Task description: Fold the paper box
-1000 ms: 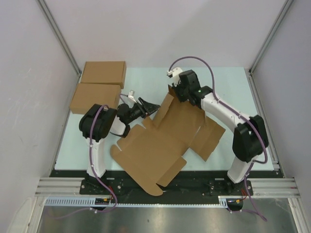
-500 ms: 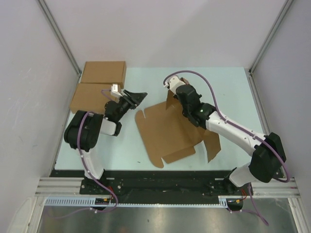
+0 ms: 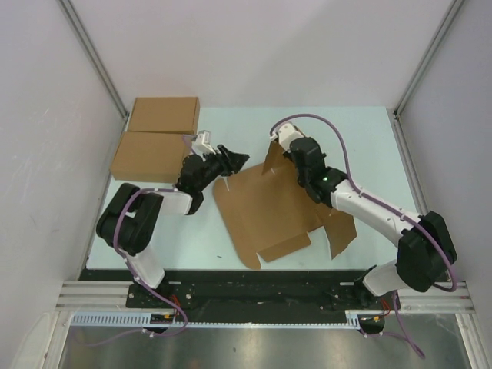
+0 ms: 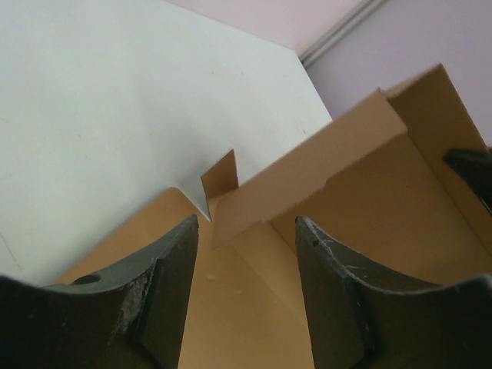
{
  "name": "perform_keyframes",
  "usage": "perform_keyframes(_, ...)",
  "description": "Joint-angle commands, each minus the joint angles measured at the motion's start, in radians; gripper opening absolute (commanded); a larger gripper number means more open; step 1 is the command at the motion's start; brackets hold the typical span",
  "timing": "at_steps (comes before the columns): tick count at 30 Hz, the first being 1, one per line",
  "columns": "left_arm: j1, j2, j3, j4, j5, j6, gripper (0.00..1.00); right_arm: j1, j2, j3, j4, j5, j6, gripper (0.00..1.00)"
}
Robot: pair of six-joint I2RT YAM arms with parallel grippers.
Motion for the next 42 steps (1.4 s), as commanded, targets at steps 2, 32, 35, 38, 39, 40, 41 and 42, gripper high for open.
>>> perform_keyframes(2,-0.001,-0.058,-0.009,-0.025,0.216,0.031,0.58,-0.097,-0.042,0.017,-0.034,-0.161,0.158,0.0)
perform_keyframes(32,-0.112,0.074,0.07,-0.183,0.355,0.121,0.45,-0.577,0.085,0.058,0.011,-0.99,0.7,0.0)
perform_keyframes(35,-0.104,0.06,0.061,-0.18,0.261,0.155,0.46,-0.659,0.165,0.058,0.079,-1.148,0.822,0.0)
perform_keyframes(38,-0.079,0.057,0.049,-0.107,0.191,0.132,0.46,-0.715,0.232,0.058,0.122,-1.234,0.891,0.0)
perform_keyframes(39,-0.067,0.059,0.043,-0.075,0.18,0.114,0.46,-0.722,0.245,0.058,0.132,-1.251,0.905,0.0)
perform_keyframes(40,-0.041,0.062,0.032,-0.037,0.172,0.092,0.46,-0.741,0.275,0.058,0.139,-1.28,0.921,0.0)
perform_keyframes(41,-0.027,0.068,0.029,0.034,0.155,0.044,0.46,-0.75,0.291,0.058,0.159,-1.297,0.934,0.0)
perform_keyframes(42,-0.014,0.07,0.027,0.06,0.146,0.02,0.46,-0.756,0.303,0.058,0.166,-1.308,0.947,0.0)
